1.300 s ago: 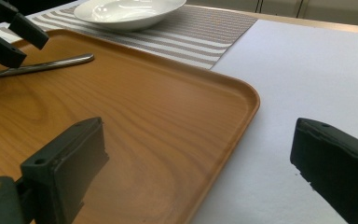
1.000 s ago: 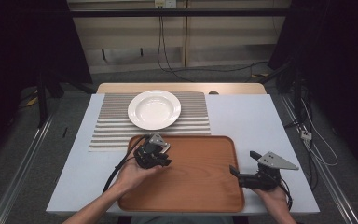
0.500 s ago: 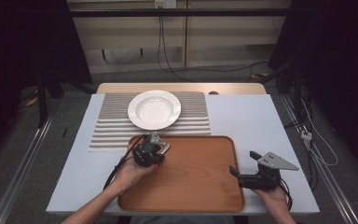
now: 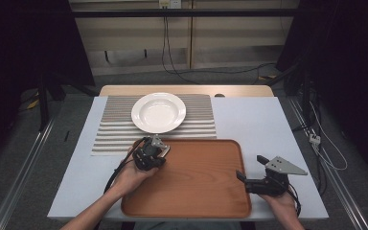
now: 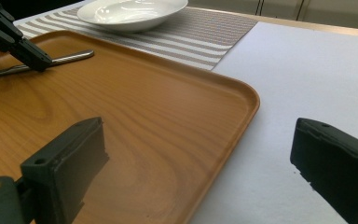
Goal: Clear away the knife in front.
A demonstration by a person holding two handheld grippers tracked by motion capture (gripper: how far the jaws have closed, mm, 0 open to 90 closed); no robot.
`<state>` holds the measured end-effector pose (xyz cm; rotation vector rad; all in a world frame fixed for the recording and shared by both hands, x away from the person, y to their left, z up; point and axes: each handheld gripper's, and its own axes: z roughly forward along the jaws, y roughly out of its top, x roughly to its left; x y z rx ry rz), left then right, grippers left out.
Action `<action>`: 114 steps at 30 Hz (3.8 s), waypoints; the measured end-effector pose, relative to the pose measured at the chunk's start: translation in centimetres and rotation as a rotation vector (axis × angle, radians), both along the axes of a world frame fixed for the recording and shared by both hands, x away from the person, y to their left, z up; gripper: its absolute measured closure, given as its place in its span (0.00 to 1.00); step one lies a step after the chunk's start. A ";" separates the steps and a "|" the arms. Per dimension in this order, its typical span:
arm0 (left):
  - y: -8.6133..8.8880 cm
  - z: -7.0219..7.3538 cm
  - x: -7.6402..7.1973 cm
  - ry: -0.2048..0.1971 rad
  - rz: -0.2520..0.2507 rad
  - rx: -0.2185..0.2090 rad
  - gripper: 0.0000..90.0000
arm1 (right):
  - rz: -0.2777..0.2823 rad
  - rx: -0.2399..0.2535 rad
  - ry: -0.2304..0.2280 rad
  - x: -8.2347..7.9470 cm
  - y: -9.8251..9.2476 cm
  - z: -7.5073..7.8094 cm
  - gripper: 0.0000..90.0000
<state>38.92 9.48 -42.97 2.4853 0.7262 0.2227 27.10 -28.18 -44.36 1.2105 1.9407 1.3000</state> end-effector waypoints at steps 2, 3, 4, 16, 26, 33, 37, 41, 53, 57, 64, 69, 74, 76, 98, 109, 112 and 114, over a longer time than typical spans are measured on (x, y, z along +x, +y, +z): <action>0.2 0.0 0.0 -0.002 0.001 0.004 1.00 | 0.000 0.002 0.001 0.0 0.0 0.0 0.04; 0.3 -0.1 0.0 -0.001 0.008 -0.009 1.00 | 0.000 0.002 0.001 0.0 0.0 0.0 0.04; 0.4 -0.1 -0.1 0.001 0.015 -0.015 1.00 | 0.001 0.002 0.000 0.0 0.0 0.0 0.04; 1.3 0.1 0.3 0.018 0.046 -0.003 1.00 | -0.003 0.005 0.005 0.1 0.0 0.0 0.04; 1.5 0.4 0.5 0.026 0.058 0.042 1.00 | -0.002 0.005 0.007 0.2 0.1 -0.1 0.04; 2.0 0.3 0.5 0.023 0.077 0.033 1.00 | 0.000 0.003 0.008 0.2 0.2 -0.1 0.04; 2.6 0.4 0.5 0.037 0.082 0.031 1.00 | -0.002 0.005 0.008 0.2 0.1 -0.1 0.04; 3.0 0.3 0.2 0.028 0.099 0.030 1.00 | 0.001 0.004 0.005 0.2 0.0 -0.1 0.04; 3.9 0.4 0.5 0.034 0.108 0.037 1.00 | -0.001 0.004 0.008 0.2 0.1 -0.1 0.04; 3.8 0.5 0.5 0.030 0.112 0.058 1.00 | 0.001 0.004 0.008 0.3 0.2 -0.1 0.04; 4.2 0.4 0.5 0.028 0.122 0.057 1.00 | 0.002 0.003 0.009 0.3 0.2 -0.1 0.04; 4.1 0.4 0.2 0.010 0.127 0.071 1.00 | 0.001 0.002 0.008 0.3 0.2 -0.1 0.04; 4.1 0.4 0.0 -0.013 0.136 0.082 1.00 | -0.001 0.003 0.008 0.3 0.2 -0.1 0.04; 4.3 0.4 0.0 -0.006 0.135 0.077 1.00 | 0.000 0.002 0.008 0.3 0.2 -0.1 0.04; 5.5 0.9 0.1 -0.012 0.164 -0.033 0.88 | 0.000 -0.001 0.006 0.2 0.2 -0.1 0.04; 5.7 1.7 -0.5 -0.072 0.245 -0.135 0.13 | -0.004 0.003 0.008 0.2 0.1 -0.1 0.04; 6.2 1.8 -0.9 -0.087 0.272 -0.174 0.07 | -0.001 0.002 0.006 0.2 0.2 -0.1 0.04; 6.7 2.1 -1.2 -0.110 0.267 -0.207 0.08 | -0.003 0.001 0.007 0.2 0.2 -0.1 0.04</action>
